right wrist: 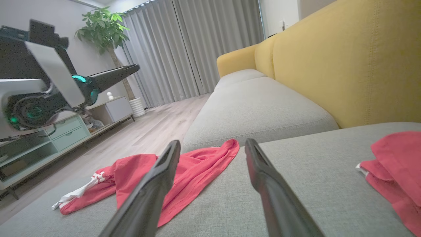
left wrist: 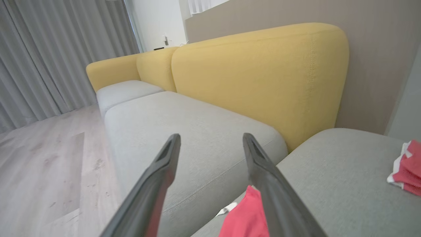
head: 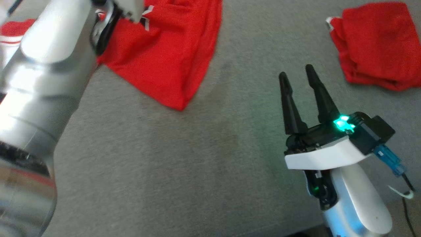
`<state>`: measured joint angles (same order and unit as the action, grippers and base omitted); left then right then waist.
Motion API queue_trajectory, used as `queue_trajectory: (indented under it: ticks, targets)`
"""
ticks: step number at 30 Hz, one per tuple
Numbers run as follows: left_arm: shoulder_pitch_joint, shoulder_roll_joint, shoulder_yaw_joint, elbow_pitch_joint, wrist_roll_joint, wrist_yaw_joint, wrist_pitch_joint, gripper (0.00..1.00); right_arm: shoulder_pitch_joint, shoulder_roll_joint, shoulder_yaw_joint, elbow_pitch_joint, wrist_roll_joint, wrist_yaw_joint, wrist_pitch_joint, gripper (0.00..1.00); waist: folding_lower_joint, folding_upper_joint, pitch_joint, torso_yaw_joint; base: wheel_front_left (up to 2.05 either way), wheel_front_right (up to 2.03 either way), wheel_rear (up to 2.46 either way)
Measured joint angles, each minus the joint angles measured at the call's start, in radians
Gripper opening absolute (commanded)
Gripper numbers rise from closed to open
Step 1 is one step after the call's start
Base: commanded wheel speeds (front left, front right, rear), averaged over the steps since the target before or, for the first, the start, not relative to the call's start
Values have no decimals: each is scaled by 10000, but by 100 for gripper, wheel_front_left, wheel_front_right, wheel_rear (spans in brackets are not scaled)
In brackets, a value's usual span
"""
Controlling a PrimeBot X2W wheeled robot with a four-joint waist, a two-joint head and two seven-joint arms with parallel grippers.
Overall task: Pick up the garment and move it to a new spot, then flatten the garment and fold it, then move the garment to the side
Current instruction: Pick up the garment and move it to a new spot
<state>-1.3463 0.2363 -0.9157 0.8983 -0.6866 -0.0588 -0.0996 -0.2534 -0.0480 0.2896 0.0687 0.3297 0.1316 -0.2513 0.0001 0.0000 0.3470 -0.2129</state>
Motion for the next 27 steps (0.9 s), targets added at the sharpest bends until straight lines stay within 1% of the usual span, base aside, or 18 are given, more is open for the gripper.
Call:
queue_trajectory:
  ticks: [3, 7, 10, 13, 15, 17, 19, 22, 24, 26, 27]
  targets:
    - [693, 320, -2, 10, -6, 8, -345, 100, 135, 0, -297, 107, -244, 0, 0, 100, -2, 0, -327, 438, 0, 0, 0]
    - [2059, 648, -4, -107, -182, 169, -746, 100, 523, 2, -671, 265, -537, -2, 0, 100, -2, 0, -878, 1016, 0, 0, 0]
    - [3243, 817, 199, -439, -853, 261, -869, 100, 891, 2, -997, 391, -754, -2, 0, 100, -2, 0, -1349, 1446, 0, 0, 0]
    - [4567, 1037, 209, -1068, -1066, 608, -1032, 100, 1249, 2, -1174, 451, -1014, -2, 0, 100, -4, 0, -1808, 1861, 0, 0, 0]
    - [5468, 1208, 316, -1528, -1267, 922, -1149, 100, 1479, 6, -1243, 487, -1114, -2, 0, 100, -3, 0, -2100, 2106, 0, 0, 0]
    - [6383, 1365, 395, -2067, -1325, 1375, -1290, 100, 1720, 6, -1350, 516, -1191, 0, 0, 100, -4, 0, -2396, 2322, 0, 0, 0]
    - [7299, 1373, 545, -2688, -1563, 1760, -1375, 100, 1994, 10, -1463, 523, -1206, -2, 0, 100, -4, 0, -2665, 2521, 0, 0, 0]
    - [8591, 1344, 708, -3593, -1570, 2424, -1442, 100, 2388, 13, -1751, 543, -1379, 0, 0, 100, -3, 1, -3003, 2816, 0, 0, 0]
    - [9331, 1361, 913, -4142, -1551, 2846, -1496, 100, 2537, 15, -1745, 560, -1379, 0, 0, 100, -4, 1, -3210, 2956, 0, 0, 0]
    - [9980, 1384, 1258, -4803, -1279, 3152, -1496, 100, 2640, 17, -1701, 564, -1381, -2, 0, 100, -4, 0, -3366, 3064, 0, 0, 0]
    - [9980, 1384, 1258, -4803, -1279, 3152, -1496, 100, 2640, 17, -1701, 564, -1381, -2, 0, 100, -4, 0, -3366, 3064, 0, 0, 0]
